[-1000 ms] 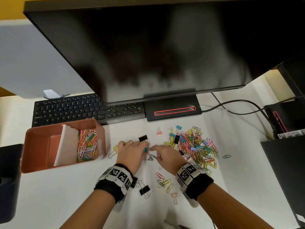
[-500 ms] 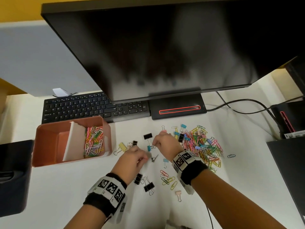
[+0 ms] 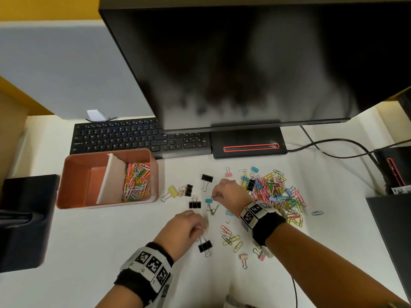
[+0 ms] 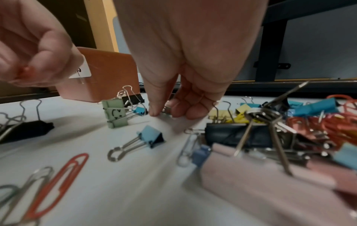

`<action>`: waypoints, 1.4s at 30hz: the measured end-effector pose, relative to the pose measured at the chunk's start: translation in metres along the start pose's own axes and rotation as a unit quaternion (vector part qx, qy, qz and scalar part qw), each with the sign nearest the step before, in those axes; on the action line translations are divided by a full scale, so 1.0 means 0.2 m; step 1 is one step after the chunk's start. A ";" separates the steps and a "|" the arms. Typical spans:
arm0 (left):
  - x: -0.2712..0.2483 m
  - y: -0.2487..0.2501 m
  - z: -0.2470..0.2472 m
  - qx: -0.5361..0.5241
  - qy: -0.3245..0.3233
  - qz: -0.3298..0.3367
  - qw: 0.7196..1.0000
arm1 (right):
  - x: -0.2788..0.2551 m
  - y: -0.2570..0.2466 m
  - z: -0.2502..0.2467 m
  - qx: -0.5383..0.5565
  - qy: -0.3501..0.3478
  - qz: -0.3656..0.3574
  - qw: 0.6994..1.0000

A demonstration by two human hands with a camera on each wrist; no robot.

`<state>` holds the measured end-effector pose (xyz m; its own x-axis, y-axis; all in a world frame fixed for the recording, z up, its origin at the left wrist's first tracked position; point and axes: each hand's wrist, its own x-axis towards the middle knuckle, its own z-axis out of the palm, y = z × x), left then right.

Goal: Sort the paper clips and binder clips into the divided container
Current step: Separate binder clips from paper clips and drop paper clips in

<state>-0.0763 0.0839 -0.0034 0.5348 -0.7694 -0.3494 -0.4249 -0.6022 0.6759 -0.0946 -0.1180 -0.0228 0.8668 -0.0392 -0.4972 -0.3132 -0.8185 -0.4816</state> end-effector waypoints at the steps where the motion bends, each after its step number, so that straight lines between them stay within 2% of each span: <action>1: 0.00 0.02 0.02 0.008 -0.012 0.017 1.000 | 0.00 0.00 0.00 0.000 0.014 -0.003 1.000; 4: 0.01 0.07 0.08 0.028 -0.040 0.063 0.997 | 0.00 -0.01 0.00 -0.001 0.061 -0.029 0.998; 6: 0.02 0.09 0.12 0.043 -0.057 0.073 0.995 | 0.02 -0.02 0.01 -0.012 0.060 -0.040 0.997; 10: 0.04 0.12 0.14 0.051 -0.059 0.048 0.996 | 0.05 -0.03 0.03 -0.017 0.016 -0.037 0.999; 13: 0.05 0.16 0.15 0.066 -0.060 0.040 0.995 | 0.04 -0.01 0.04 -0.010 0.020 -0.024 0.999; 16: 0.10 0.18 0.19 0.125 -0.086 0.051 0.987 | 0.00 0.01 0.01 -0.017 0.012 -0.012 1.000; 19: 0.15 0.18 0.24 0.183 -0.107 0.033 0.977 | -0.10 0.04 -0.07 -0.007 0.010 -0.011 1.000; 21: 0.18 0.18 0.25 0.185 -0.100 0.028 0.977 | -0.22 0.06 -0.11 0.016 0.026 -0.018 0.999; 23: 0.21 0.18 0.26 0.174 -0.084 0.033 0.980 | -0.36 0.08 -0.11 0.013 0.013 -0.021 1.000; 28: 0.23 0.18 0.27 0.145 -0.061 0.024 0.987 | -0.64 0.20 0.07 0.010 -0.012 -0.040 0.999; 31: 0.22 0.17 0.28 0.124 -0.046 0.012 0.991 | -0.64 0.20 0.18 -0.019 -0.022 -0.048 0.998; 35: 0.23 0.17 0.27 0.124 -0.036 -0.009 0.992 | -0.58 0.14 0.25 -0.080 0.011 -0.056 0.995; 42: 0.23 0.17 0.28 0.109 -0.037 -0.039 0.993 | -0.51 0.19 0.24 -0.110 0.004 -0.030 0.993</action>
<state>-0.1068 0.0164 -0.0333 0.5207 -0.7275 -0.4468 -0.5363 -0.6859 0.4918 -0.2132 -0.1178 -0.0253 0.8847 0.0086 -0.4662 -0.1698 -0.9253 -0.3392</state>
